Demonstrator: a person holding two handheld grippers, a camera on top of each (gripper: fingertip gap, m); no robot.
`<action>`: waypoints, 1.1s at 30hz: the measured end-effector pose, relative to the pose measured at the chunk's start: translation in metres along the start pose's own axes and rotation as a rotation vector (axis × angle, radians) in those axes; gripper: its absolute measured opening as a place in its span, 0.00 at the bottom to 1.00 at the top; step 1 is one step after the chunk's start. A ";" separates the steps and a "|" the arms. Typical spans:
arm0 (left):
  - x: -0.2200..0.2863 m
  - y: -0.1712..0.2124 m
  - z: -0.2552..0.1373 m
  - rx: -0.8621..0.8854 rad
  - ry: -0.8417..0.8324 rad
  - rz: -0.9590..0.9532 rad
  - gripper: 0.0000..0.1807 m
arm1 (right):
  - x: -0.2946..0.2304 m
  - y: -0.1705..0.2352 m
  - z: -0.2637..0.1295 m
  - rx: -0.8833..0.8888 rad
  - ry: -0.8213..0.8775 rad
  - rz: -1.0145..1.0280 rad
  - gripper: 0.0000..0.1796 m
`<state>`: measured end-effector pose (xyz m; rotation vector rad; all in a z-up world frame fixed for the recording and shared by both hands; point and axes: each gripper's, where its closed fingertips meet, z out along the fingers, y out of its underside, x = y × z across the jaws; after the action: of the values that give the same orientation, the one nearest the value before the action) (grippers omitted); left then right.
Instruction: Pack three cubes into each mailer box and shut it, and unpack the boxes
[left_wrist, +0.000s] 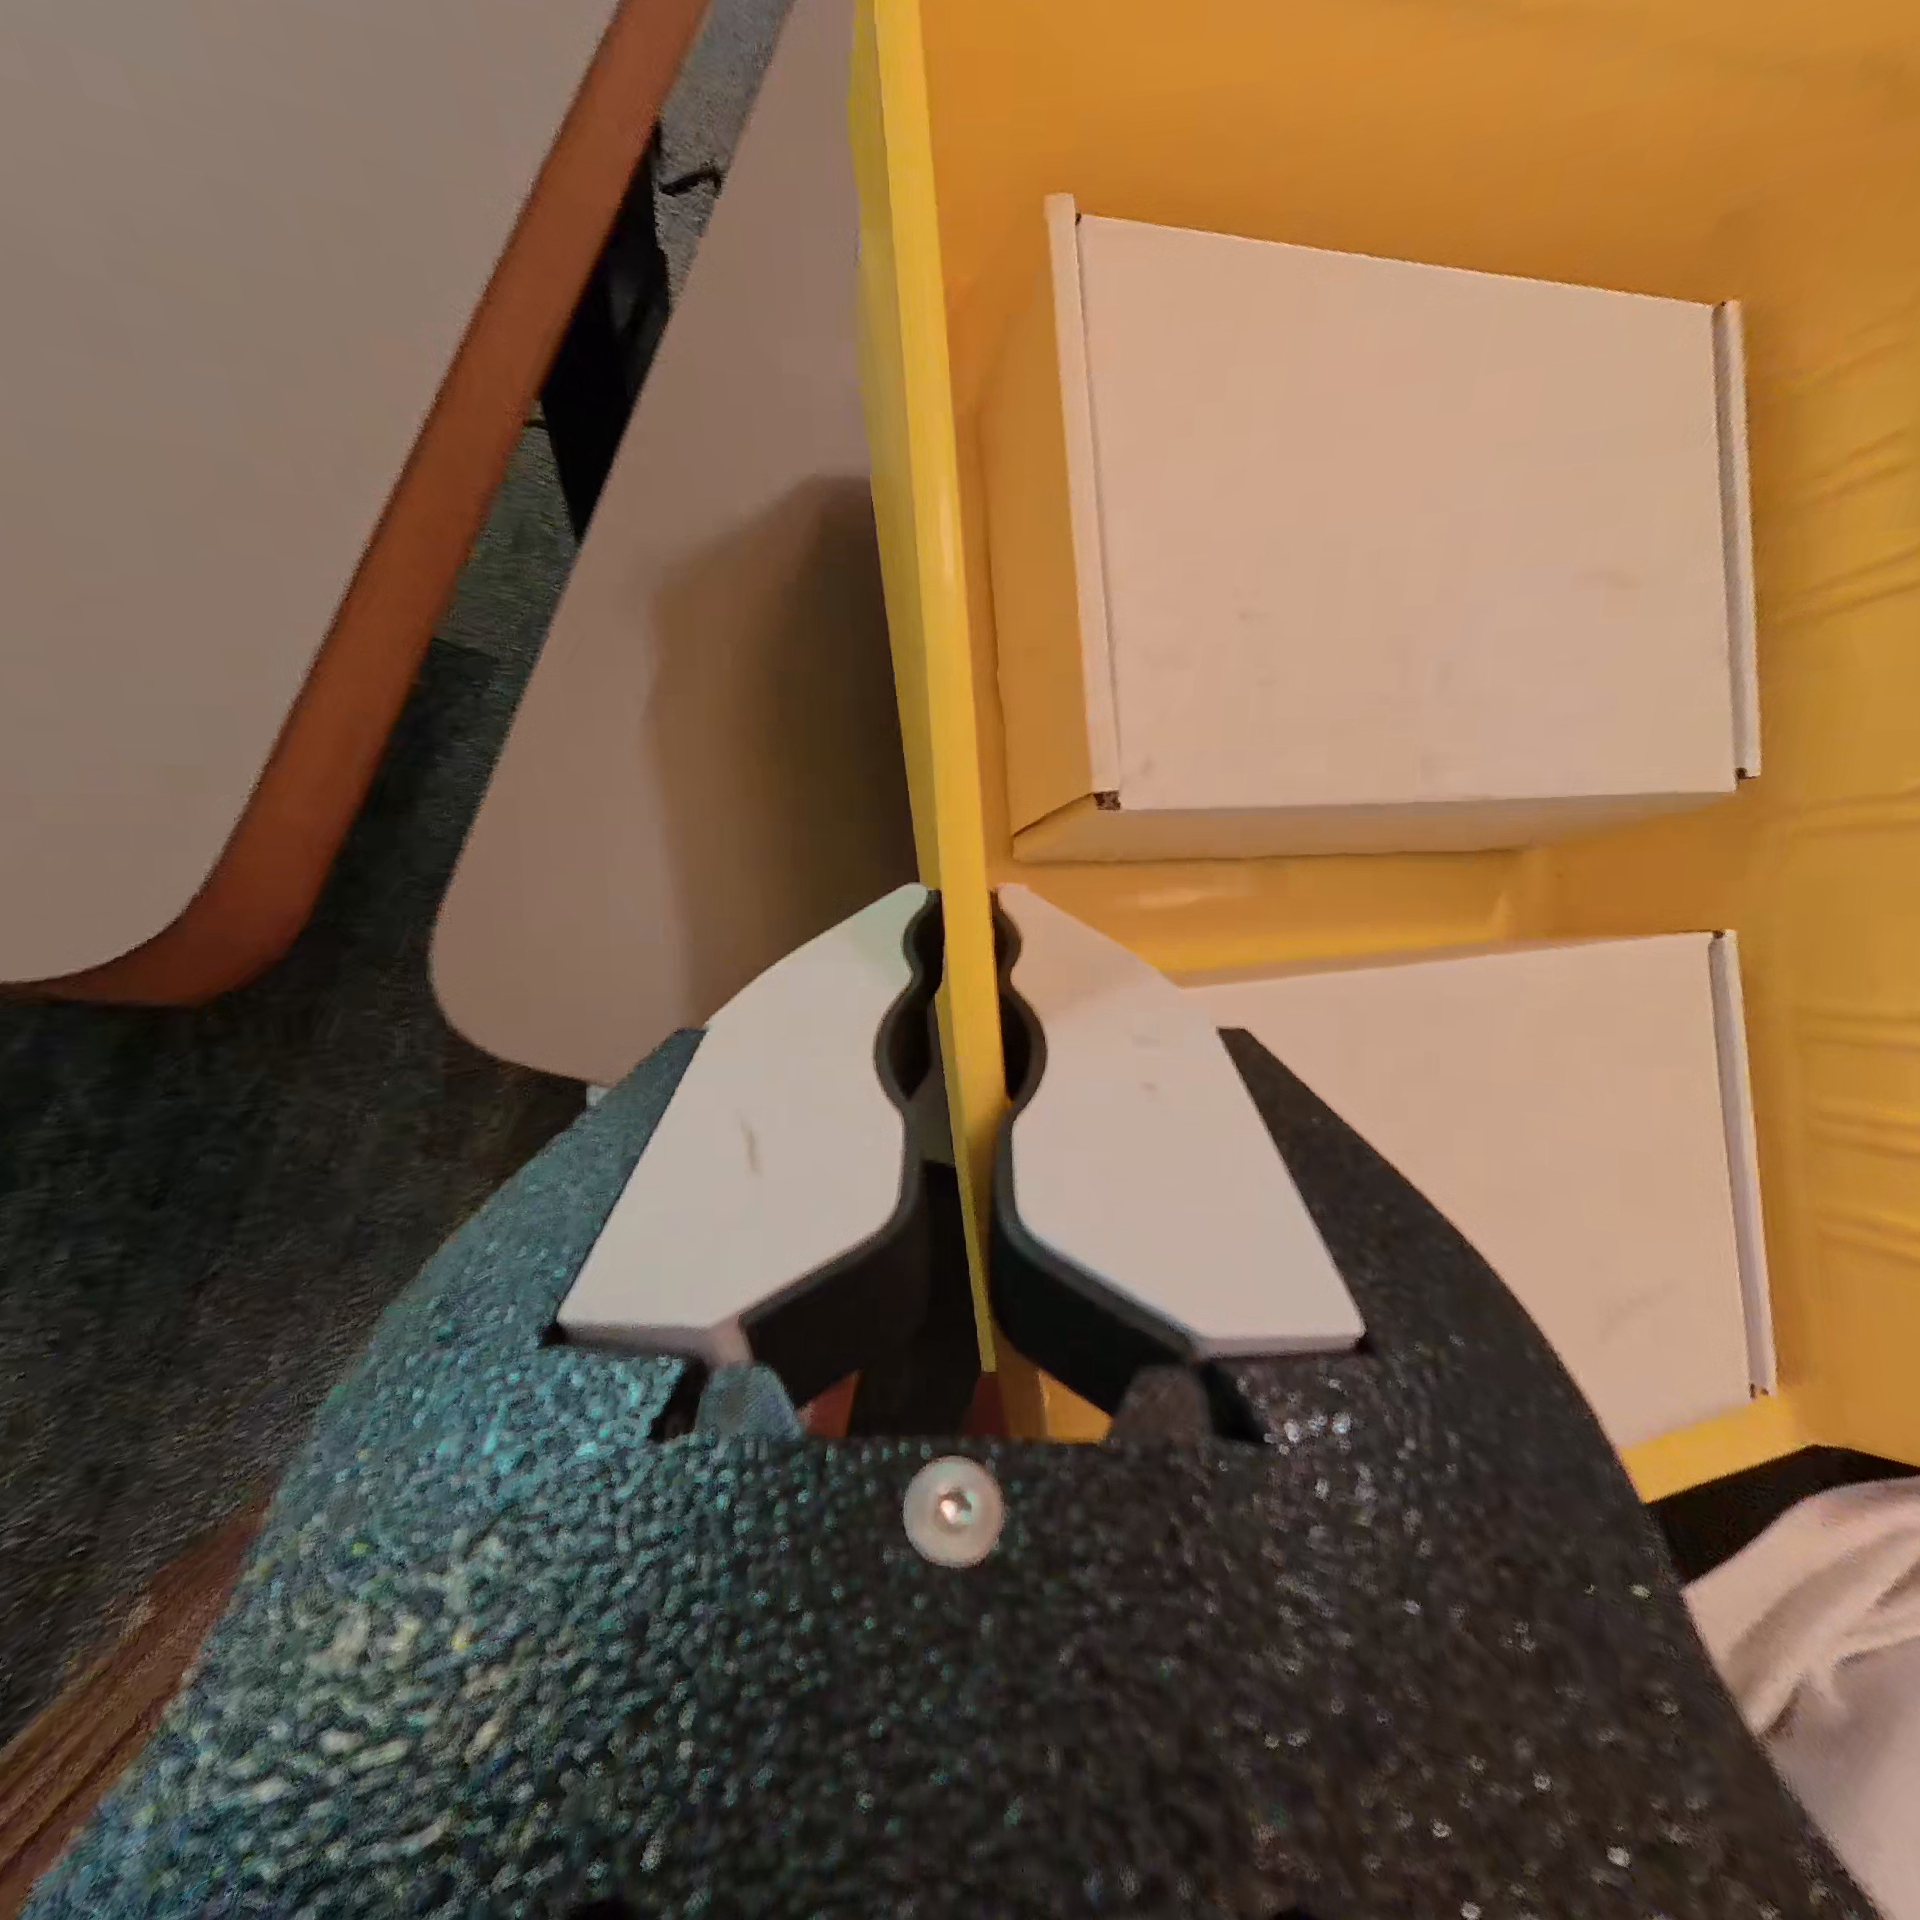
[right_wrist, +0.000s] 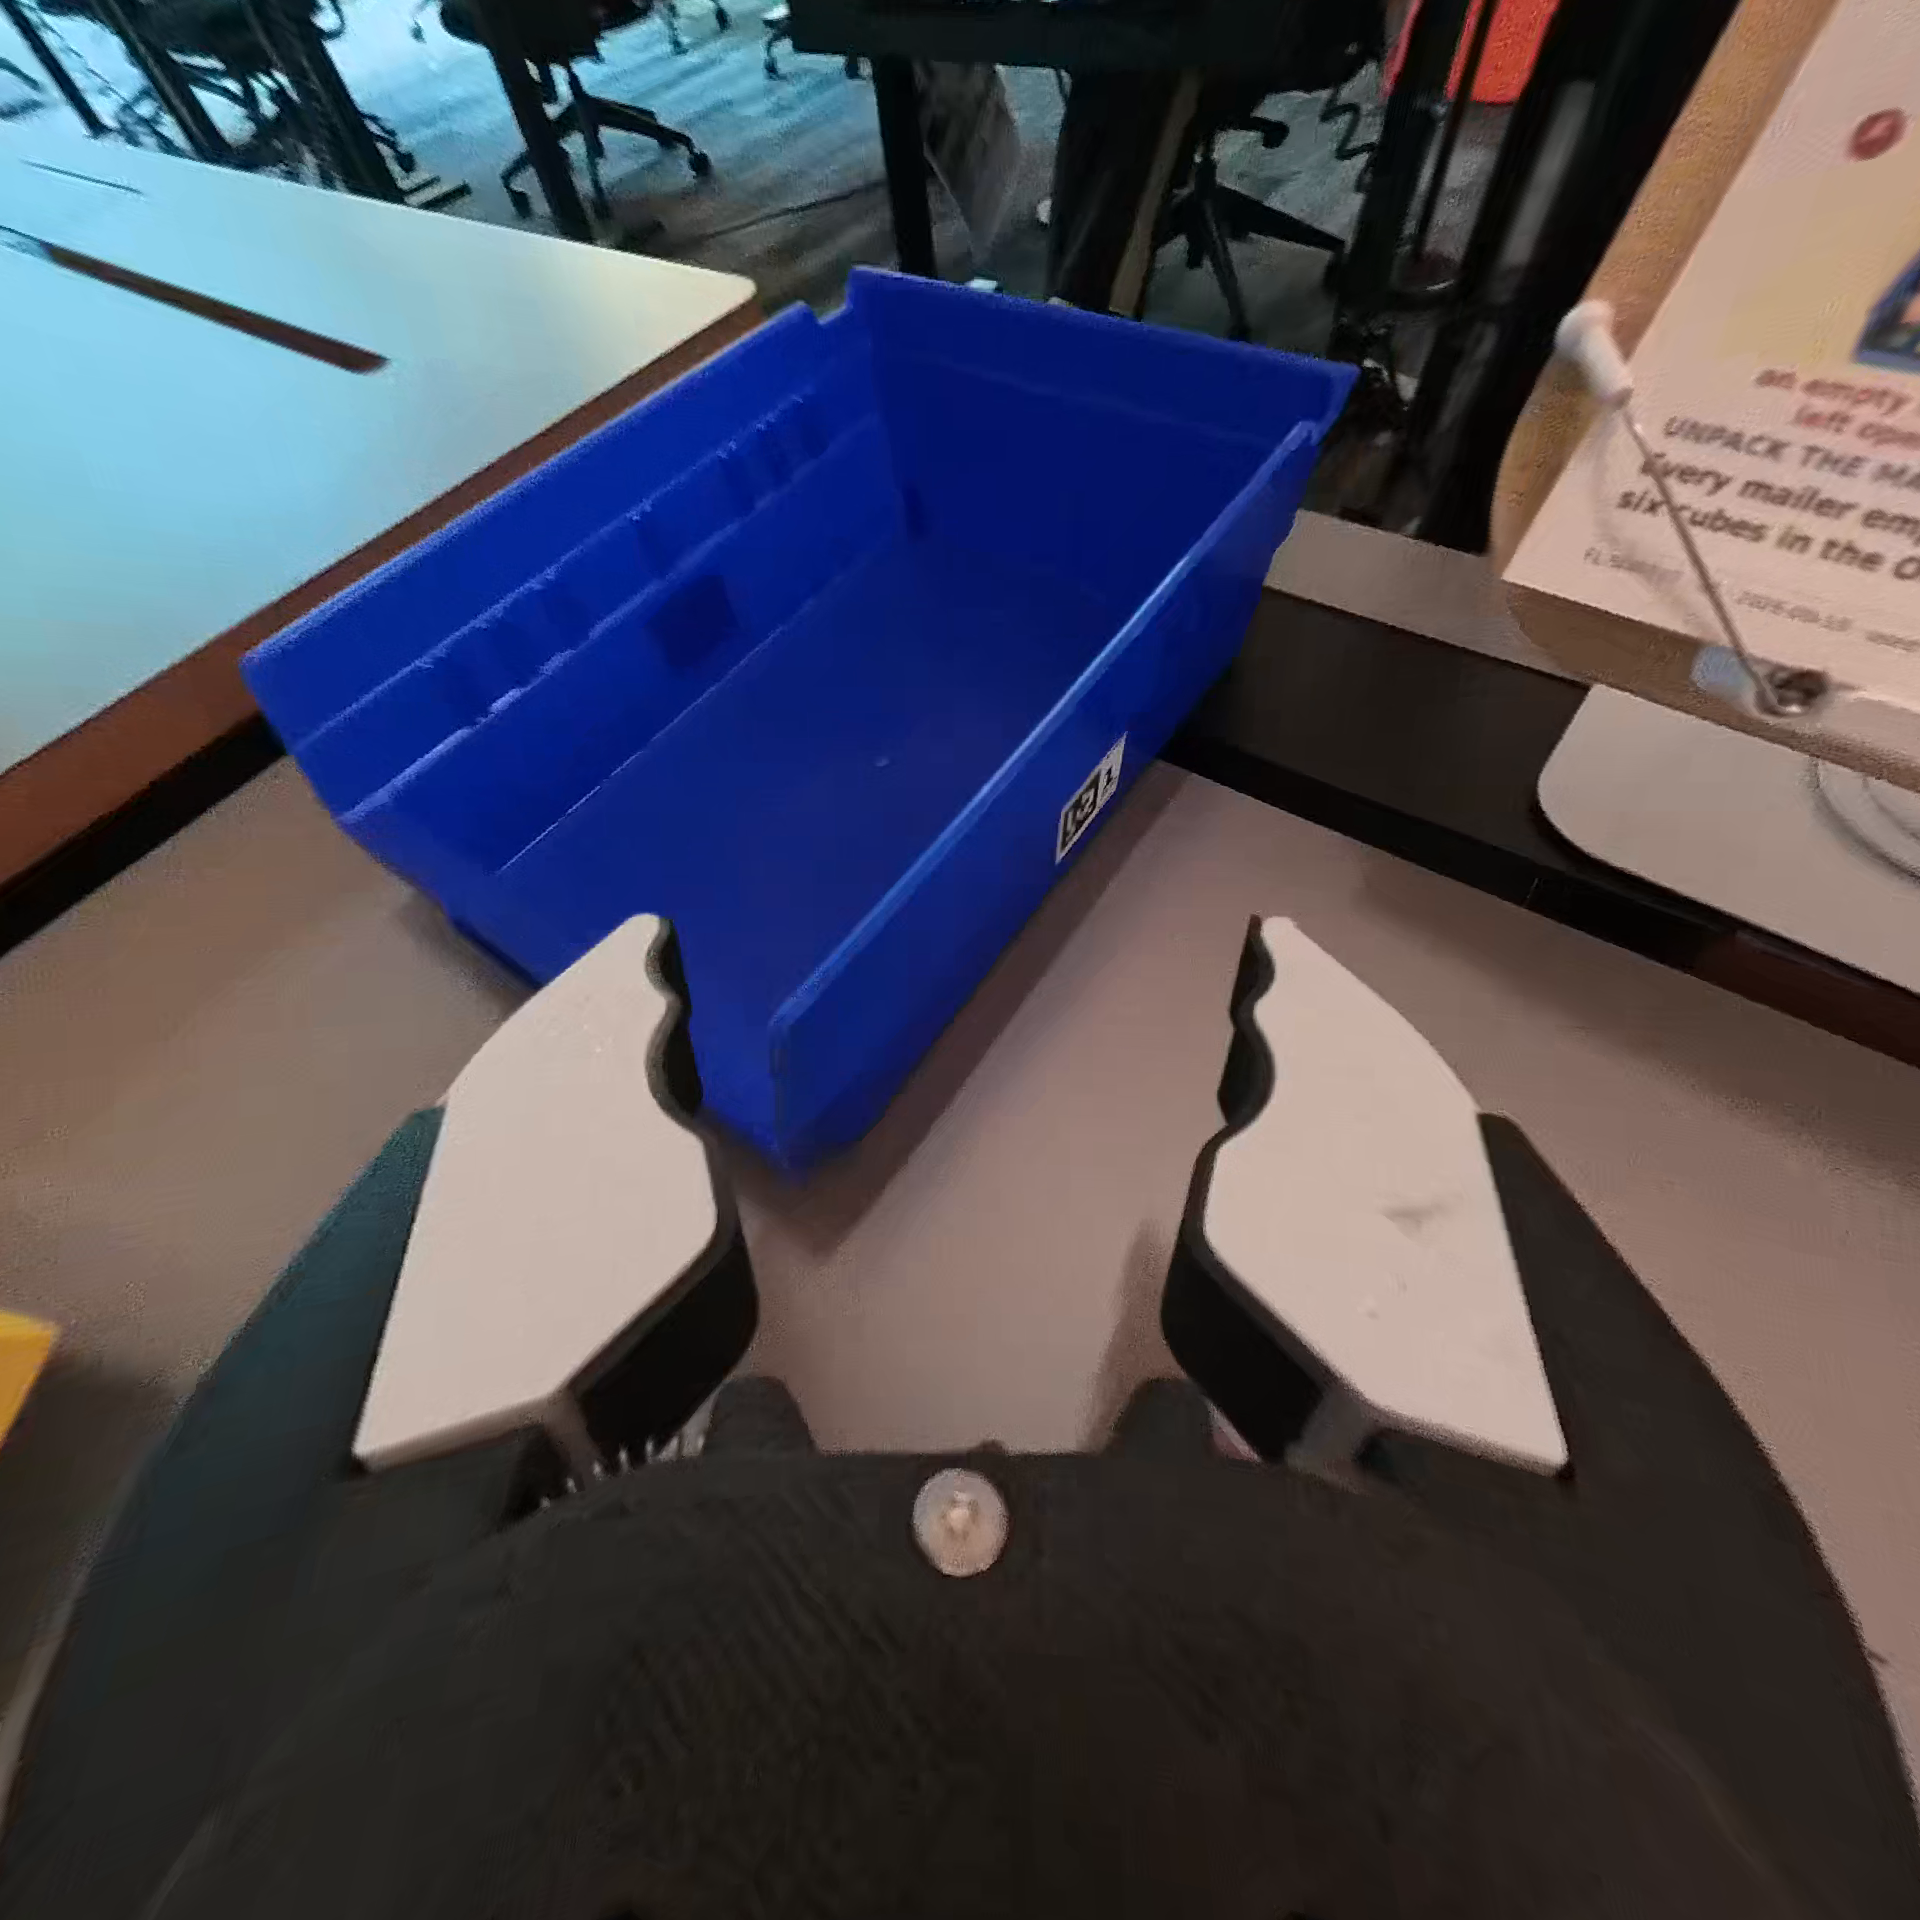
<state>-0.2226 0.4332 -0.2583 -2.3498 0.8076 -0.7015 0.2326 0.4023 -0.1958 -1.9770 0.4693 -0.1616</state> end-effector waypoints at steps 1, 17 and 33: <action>-0.003 0.001 -0.002 0.000 -0.023 0.017 0.04 | -0.002 0.001 0.016 -0.010 0.041 -0.005 0.56; -0.011 0.003 -0.004 -0.011 -0.043 0.036 0.04 | 0.027 0.036 0.061 -0.126 0.028 -0.181 0.17; 0.009 -0.037 0.037 -0.085 -0.026 0.075 0.04 | 0.113 0.099 -0.193 -0.099 -0.228 -0.439 0.17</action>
<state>-0.1793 0.4638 -0.2583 -2.3849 0.9258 -0.6147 0.2495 0.1585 -0.2091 -2.1421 -0.1113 -0.1869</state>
